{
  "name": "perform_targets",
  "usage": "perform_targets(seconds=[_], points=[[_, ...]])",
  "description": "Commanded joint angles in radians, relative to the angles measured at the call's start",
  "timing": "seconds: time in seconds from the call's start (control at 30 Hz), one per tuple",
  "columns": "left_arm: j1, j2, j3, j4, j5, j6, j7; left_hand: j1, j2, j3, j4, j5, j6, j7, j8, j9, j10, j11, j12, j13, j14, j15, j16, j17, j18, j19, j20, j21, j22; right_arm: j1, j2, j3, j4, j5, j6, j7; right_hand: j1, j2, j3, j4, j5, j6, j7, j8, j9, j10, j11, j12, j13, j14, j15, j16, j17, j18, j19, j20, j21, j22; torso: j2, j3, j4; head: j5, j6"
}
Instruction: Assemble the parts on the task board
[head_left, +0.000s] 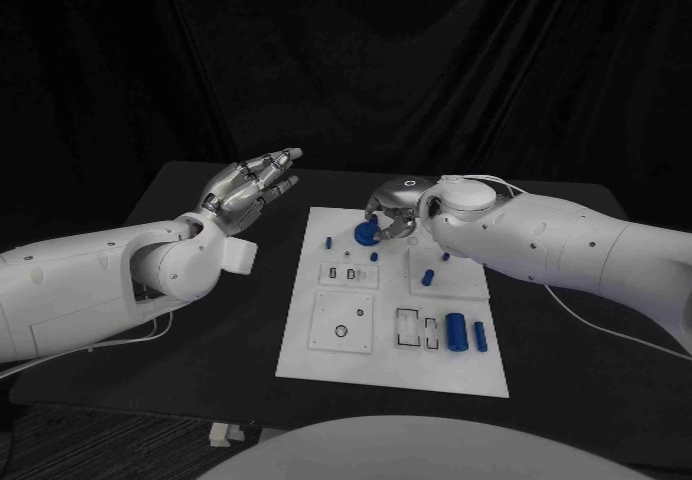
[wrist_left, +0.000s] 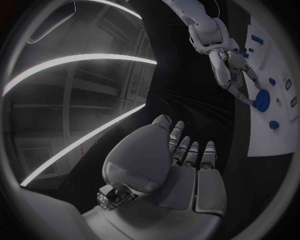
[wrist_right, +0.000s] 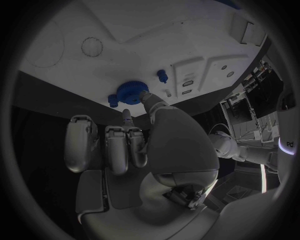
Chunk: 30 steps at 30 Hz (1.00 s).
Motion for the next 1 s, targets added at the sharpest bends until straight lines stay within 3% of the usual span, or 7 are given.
perform_targets(seconds=[0.03,0.43,0.47,0.5,0.57,0.67,1.0], points=[[0.002,0.000,0.001,0.001,-0.001,0.015,0.011,0.010,-0.003,0.006,-0.002,0.005,0.003,0.004,0.005,0.001,0.001,0.009,0.004,0.001,0.000,0.008,0.004,0.002,0.009,-0.002,0.008,-0.003,0.001,0.004,-0.031,0.000,0.034,-0.002,-0.088,0.023,-0.014,0.002,-0.014,0.006,-0.039,0.004,-0.001,0.000,-0.006,0.106,0.003,0.004,0.263,0.106,0.005,0.003,0.263,0.006,-0.005,0.000,-0.003,0.193,-0.001,-0.0005,-0.0011,0.002,0.000],[0.002,-0.004,0.001,-0.004,-0.001,0.020,0.010,0.011,-0.003,0.007,-0.002,0.005,0.003,0.005,0.005,0.001,0.001,0.009,0.005,0.001,0.000,0.008,0.004,0.002,0.008,-0.002,0.008,-0.003,0.001,0.065,-0.285,0.000,0.258,0.047,-0.160,-0.002,-0.026,0.008,-0.035,0.035,-0.051,0.048,-0.002,0.019,-0.008,0.106,0.001,0.004,0.263,0.106,0.003,0.003,0.263,-0.004,0.024,-0.002,0.035,0.206,-0.005,-0.0009,-0.0042,0.009,0.000],[0.002,-0.003,0.001,-0.006,-0.001,0.021,0.010,0.011,-0.003,0.007,-0.002,0.005,0.003,0.005,0.005,0.001,0.001,0.009,0.005,0.001,0.000,0.008,0.004,0.002,0.008,-0.002,0.008,-0.003,0.001,0.067,-0.309,0.000,0.271,0.062,-0.166,0.001,-0.024,0.007,-0.036,0.035,-0.049,0.049,-0.003,0.019,-0.008,0.106,0.001,0.004,0.263,0.106,0.003,0.003,0.263,-0.004,0.023,-0.002,0.034,0.206,-0.005,-0.0012,-0.0045,0.009,0.000],[0.002,-0.002,0.001,-0.008,-0.001,0.022,0.009,0.011,-0.003,0.007,-0.002,0.005,0.003,0.005,0.005,0.001,0.001,0.009,0.005,0.001,0.000,0.008,0.004,0.002,0.008,-0.002,0.008,-0.003,0.001,0.068,-0.327,0.000,0.280,0.076,-0.171,0.004,-0.003,0.004,-0.030,0.026,-0.007,0.043,-0.008,0.015,-0.009,0.106,-0.002,0.004,0.263,0.106,0.001,0.003,0.263,-0.001,0.017,-0.004,0.024,0.203,-0.005,-0.0014,-0.0051,0.007,0.000],[0.002,0.002,0.001,-0.013,-0.001,0.027,0.009,0.011,-0.003,0.010,-0.003,0.006,0.002,0.005,0.005,0.001,0.000,0.010,0.005,0.001,0.000,0.009,0.004,0.002,0.008,-0.002,0.009,-0.003,0.001,0.068,-0.374,0.000,0.300,0.122,-0.184,0.013,0.014,0.002,-0.026,0.023,0.036,0.033,-0.014,0.010,-0.011,0.106,-0.007,0.004,0.263,0.106,-0.003,0.003,0.263,0.001,0.012,-0.006,0.016,0.201,-0.006,-0.0018,-0.0059,-0.002,0.000],[0.002,0.006,0.001,-0.018,-0.001,0.031,0.009,0.011,-0.003,0.010,-0.003,0.006,0.002,0.005,0.005,0.001,0.000,0.010,0.005,0.001,0.000,0.009,0.004,0.002,0.008,-0.002,0.009,-0.003,0.001,0.060,-0.426,-0.001,0.324,0.164,-0.205,0.015,0.017,-0.004,-0.029,0.027,0.047,0.038,-0.012,0.014,-0.008,0.106,-0.008,0.004,0.263,0.106,-0.004,0.003,0.263,-0.001,0.017,-0.008,0.023,0.203,-0.007,-0.0027,-0.0057,-0.003,0.000],[-0.002,0.013,0.001,-0.032,-0.001,0.041,0.006,0.012,-0.002,0.013,-0.003,0.006,0.000,0.005,0.004,0.001,-0.002,0.010,0.004,0.001,-0.001,0.010,0.004,0.001,0.008,-0.002,0.010,-0.003,0.001,0.026,-0.528,-0.001,0.353,0.178,-0.213,-0.010,0.023,-0.018,-0.038,0.045,0.040,0.044,-0.016,0.024,-0.001,0.106,-0.011,0.004,0.263,0.106,-0.007,0.003,0.263,-0.005,0.028,-0.011,0.039,0.208,-0.010,-0.0034,-0.0129,-0.019,0.000]])
